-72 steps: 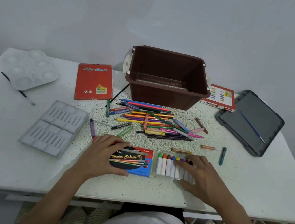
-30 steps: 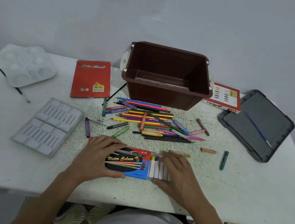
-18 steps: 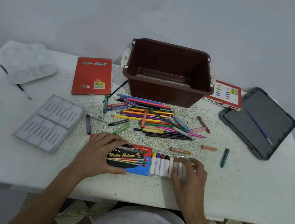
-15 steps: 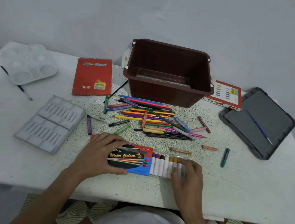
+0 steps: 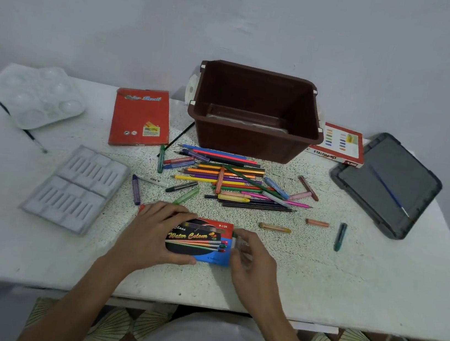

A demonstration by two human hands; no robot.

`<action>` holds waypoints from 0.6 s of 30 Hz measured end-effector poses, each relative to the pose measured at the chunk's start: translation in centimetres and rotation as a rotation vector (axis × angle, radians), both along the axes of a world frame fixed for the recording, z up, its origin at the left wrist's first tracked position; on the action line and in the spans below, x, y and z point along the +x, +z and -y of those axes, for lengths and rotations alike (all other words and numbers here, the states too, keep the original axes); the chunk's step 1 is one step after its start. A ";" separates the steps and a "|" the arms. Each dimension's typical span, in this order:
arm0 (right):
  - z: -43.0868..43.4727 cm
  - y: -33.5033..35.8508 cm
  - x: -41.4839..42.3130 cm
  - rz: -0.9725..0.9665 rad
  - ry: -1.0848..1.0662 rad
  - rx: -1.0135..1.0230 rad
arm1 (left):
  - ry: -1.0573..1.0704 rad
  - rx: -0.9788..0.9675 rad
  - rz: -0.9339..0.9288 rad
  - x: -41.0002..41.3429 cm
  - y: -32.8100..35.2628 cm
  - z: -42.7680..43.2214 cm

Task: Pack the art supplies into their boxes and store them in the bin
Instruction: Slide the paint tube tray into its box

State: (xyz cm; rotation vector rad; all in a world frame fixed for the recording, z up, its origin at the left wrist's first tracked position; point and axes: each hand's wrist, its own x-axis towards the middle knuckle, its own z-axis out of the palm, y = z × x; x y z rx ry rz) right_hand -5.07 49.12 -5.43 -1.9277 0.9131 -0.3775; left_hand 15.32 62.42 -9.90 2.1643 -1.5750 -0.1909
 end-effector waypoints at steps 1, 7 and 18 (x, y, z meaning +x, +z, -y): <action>-0.3 -0.1 0.3 -0.003 0.010 -0.005 | 0.001 0.002 0.001 0.0 0.0 0.0; -0.6 0.6 0.5 0.038 -0.076 0.052 | -0.003 -0.005 0.001 0.1 0.0 0.1; -1.9 0.4 1.1 0.033 0.011 0.008 | -0.017 -0.006 0.032 -0.1 0.0 0.1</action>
